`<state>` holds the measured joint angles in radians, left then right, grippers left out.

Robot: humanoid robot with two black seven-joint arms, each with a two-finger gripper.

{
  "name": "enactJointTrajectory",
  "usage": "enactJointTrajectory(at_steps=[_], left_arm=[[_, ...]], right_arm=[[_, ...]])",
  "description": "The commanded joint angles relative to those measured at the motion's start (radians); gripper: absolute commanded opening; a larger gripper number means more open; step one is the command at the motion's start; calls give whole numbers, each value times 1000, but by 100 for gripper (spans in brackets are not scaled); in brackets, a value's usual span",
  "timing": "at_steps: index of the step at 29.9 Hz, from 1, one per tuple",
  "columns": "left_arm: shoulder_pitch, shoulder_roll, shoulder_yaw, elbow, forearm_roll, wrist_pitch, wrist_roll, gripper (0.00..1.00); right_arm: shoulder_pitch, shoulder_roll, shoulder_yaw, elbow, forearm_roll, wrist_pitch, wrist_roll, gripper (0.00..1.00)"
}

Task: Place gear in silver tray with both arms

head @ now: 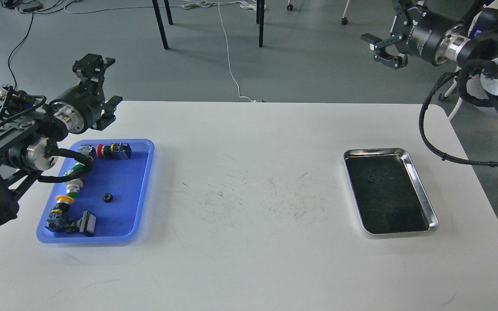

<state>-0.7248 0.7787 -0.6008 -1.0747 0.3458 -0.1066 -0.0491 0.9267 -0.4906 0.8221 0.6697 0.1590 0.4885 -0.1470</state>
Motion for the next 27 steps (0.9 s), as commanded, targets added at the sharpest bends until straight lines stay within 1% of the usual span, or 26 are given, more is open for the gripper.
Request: enactJointTrajectory(at_steps=[1,3,4,6,7,9,10,11,14,17,20,24,27], left_arm=[[70,207,38,-166,33,-89,-8,98],[102,318,73,-259,135,-143,-28,98],[117,362,88,-301,209,-151,-52,98],[148,404,119,-344,339,-134,-115,98],[162,412,134,-350,425,-114,-148,98],[174,412,156,-350,604,-61,-195,98],[180,407,171,-347,689,-27,-209,98],[194,398,199,-346,797,29,-219,98],[205,363,288,-346,994,151,-222,97],[205,312,355,-331,1103,221,-218,96],[208,260,380,-282,1202,251,-215,96],[208,196,381,-211,1375,254,-216,96],[208,179,381,-168,1444,254,-212,96]], right_arm=[[-178,-2,106,31,109,0,1,96],[-270,12,175,62,116,0,3,96],[-317,17,205,83,114,0,1,96],[-365,33,212,119,106,0,3,96],[-382,41,203,132,105,0,3,96],[-391,47,204,146,105,0,7,96],[-394,53,203,145,105,0,14,96],[-397,63,203,143,105,0,21,96],[-398,66,200,146,105,0,23,96],[-396,66,198,146,105,0,21,97],[-394,61,183,148,90,0,21,97],[-390,60,158,148,65,0,21,97],[-388,58,157,148,65,0,21,97]])
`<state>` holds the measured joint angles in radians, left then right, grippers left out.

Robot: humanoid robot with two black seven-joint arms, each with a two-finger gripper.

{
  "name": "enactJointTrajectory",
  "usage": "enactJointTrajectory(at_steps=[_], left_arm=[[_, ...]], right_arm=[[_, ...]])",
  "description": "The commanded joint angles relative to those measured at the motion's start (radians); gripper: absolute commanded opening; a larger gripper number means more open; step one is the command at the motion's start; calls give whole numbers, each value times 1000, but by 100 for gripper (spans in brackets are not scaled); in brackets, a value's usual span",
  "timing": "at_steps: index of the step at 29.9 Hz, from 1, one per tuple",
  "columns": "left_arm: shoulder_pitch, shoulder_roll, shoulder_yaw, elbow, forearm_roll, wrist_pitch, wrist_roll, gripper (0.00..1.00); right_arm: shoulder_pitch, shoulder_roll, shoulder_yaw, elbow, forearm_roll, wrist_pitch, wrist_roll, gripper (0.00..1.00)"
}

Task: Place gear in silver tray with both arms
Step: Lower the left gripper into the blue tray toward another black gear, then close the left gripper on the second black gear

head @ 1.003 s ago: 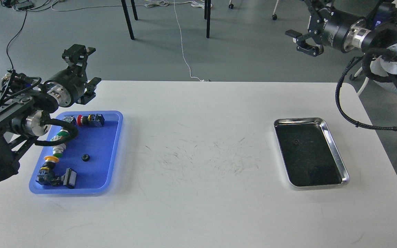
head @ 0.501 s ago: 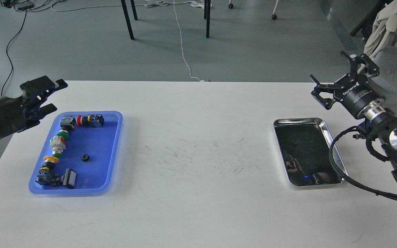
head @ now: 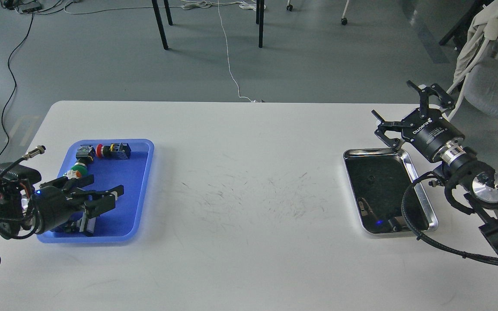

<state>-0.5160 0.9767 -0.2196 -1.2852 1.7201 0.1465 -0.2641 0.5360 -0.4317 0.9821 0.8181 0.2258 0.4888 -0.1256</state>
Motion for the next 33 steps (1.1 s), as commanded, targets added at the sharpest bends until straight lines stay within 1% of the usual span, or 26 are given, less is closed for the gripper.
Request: enactJointTrajectory(at_steps=[1,5,10,19,24,30,33], left_arm=[[-1,-23,0,59,78,1,2,96],[2,-64,2,119,84,1,2,95],[-3,-84,39,167,96,1,-1,93],[-4,-115,43,199,104,-1,-1,83],[-4,-115,43,202,111,-1,-1,73],[-4,-116,43,213,147,-1,-1,46],[-3,-116,43,219,150,-1,-3,42]], right_arm=[[2,-2,-3,0,-3,0,0,97],[1,-2,-8,0,-6,0,1,97],[5,-7,-8,-4,-48,0,1,97],[9,-9,-6,-4,-56,0,1,97],[10,-7,-6,-4,-56,0,1,97],[12,-10,-6,-2,-56,0,1,97],[10,-13,-6,-2,-56,0,1,97]])
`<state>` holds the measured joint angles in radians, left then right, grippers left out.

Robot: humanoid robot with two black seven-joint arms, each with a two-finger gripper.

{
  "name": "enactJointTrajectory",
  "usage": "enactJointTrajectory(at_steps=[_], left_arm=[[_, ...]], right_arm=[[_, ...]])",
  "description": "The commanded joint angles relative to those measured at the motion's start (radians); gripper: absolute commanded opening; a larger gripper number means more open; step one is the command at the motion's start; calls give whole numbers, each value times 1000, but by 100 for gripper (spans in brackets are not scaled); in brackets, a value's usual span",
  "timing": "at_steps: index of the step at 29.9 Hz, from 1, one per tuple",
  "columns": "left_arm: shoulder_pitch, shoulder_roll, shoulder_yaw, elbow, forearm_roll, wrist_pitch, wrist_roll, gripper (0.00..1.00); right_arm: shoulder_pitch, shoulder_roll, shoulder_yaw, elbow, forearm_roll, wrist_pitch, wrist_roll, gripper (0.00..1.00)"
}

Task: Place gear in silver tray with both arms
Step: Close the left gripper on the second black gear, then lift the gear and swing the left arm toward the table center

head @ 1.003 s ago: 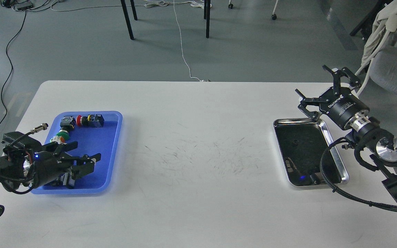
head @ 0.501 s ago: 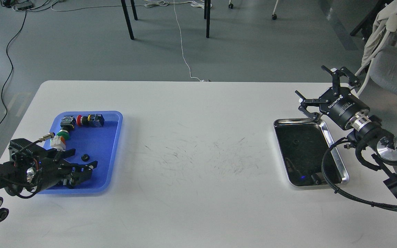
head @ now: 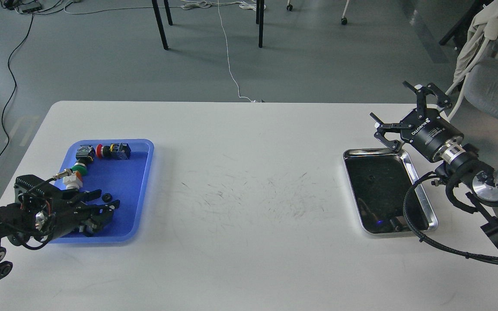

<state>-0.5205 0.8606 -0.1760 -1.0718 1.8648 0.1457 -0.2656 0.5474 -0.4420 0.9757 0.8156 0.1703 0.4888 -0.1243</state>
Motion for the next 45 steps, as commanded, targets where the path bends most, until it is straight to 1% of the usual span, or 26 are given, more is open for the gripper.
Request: enactJointTrajectory(at_steps=[1,4,6,10,16,19,22,25,26,28,29,31,35,37,40,43,45], left_arm=[[2,0,0,6,5,0,-1,40],[4,0,0,10,5,0,-3,30],[4,-2,0,15,5,0,-3,19],[4,-9,0,21,5,0,-3,11],[-15,-8,-5,20,-6,-2,-4,8],[-59,5,-7,-3,-6,-6,-6,8],[-113,55,-11,-89,-7,-20,-3,8],[-193,100,-20,-210,-28,-69,12,8],[-225,100,-23,-246,-57,-83,23,8],[-286,75,-33,-296,-140,-89,58,8],[-317,37,-33,-313,-174,-89,84,8],[-363,-76,-33,-324,-194,-92,127,8],[-388,-306,-33,-303,-188,-98,172,8],[-391,-440,-22,-243,-176,-115,200,8],[-362,-622,-8,-127,-84,-120,204,8],[-294,-777,-2,8,19,-117,194,8],[-277,-861,0,93,43,-106,189,8]], right_arm=[[-1,-3,0,1,0,0,-1,97],[-1,-3,0,1,0,0,0,97],[-1,-3,0,1,0,0,-1,97],[-1,-3,0,1,0,0,0,97],[0,-3,0,5,0,0,-1,97],[0,-4,0,10,0,0,-1,97],[2,-10,1,13,0,0,-1,97],[2,-27,1,14,0,0,-1,97],[2,-35,3,13,0,0,0,97],[2,-43,8,5,0,0,0,97],[2,-43,9,1,0,0,0,97],[2,-44,11,-10,-2,0,0,97],[12,-44,46,-47,0,0,2,97],[13,-43,75,-70,0,0,3,97],[13,-43,84,-99,2,0,3,97],[13,-38,86,-116,2,0,3,97],[13,-35,86,-118,2,0,5,97]])
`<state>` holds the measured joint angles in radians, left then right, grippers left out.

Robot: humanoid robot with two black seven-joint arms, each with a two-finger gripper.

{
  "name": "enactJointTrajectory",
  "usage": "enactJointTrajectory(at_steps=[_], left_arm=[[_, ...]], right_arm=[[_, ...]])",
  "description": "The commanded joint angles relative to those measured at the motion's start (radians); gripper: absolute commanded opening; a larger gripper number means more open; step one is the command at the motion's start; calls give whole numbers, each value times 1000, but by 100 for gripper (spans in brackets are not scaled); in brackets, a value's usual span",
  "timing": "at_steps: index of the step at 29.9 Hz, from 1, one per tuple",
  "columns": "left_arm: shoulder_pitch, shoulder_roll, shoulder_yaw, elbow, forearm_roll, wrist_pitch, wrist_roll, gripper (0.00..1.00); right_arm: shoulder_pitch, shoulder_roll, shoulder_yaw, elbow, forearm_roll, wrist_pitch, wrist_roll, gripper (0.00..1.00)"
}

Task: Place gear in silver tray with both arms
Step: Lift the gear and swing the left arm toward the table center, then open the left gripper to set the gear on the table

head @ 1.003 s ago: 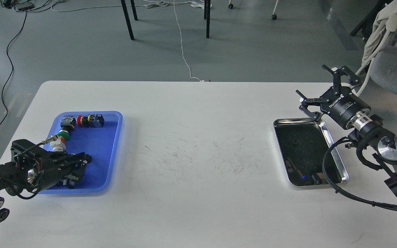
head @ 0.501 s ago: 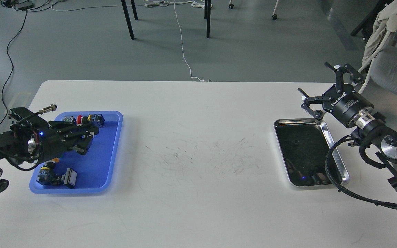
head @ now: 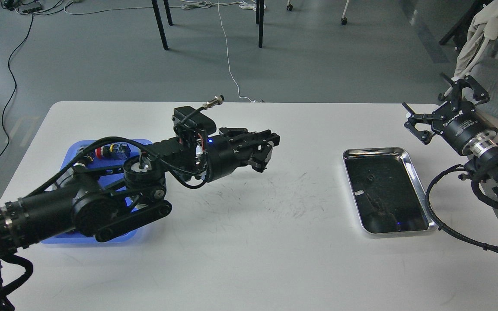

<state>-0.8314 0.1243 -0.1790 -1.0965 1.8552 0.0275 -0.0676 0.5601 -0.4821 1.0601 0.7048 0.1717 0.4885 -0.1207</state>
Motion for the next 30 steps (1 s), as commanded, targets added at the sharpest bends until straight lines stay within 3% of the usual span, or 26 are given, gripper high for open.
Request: enactJointTrajectory(at_steps=[1,10,22,26,30], left_arm=[[35,-124,6,142,55,17,-9,8],[103,-124,26,239,75,22,-15,8],[133,-124,26,191,75,22,-9,10],[141,-124,26,176,75,25,-9,14],[146,-124,26,162,73,37,-9,27]], right_arm=[[0,7,1,-5,0,0,1,97],[0,10,1,-4,2,0,1,97],[0,8,0,2,0,0,1,97],[1,10,0,4,2,0,1,97],[1,11,-3,5,2,0,1,97]])
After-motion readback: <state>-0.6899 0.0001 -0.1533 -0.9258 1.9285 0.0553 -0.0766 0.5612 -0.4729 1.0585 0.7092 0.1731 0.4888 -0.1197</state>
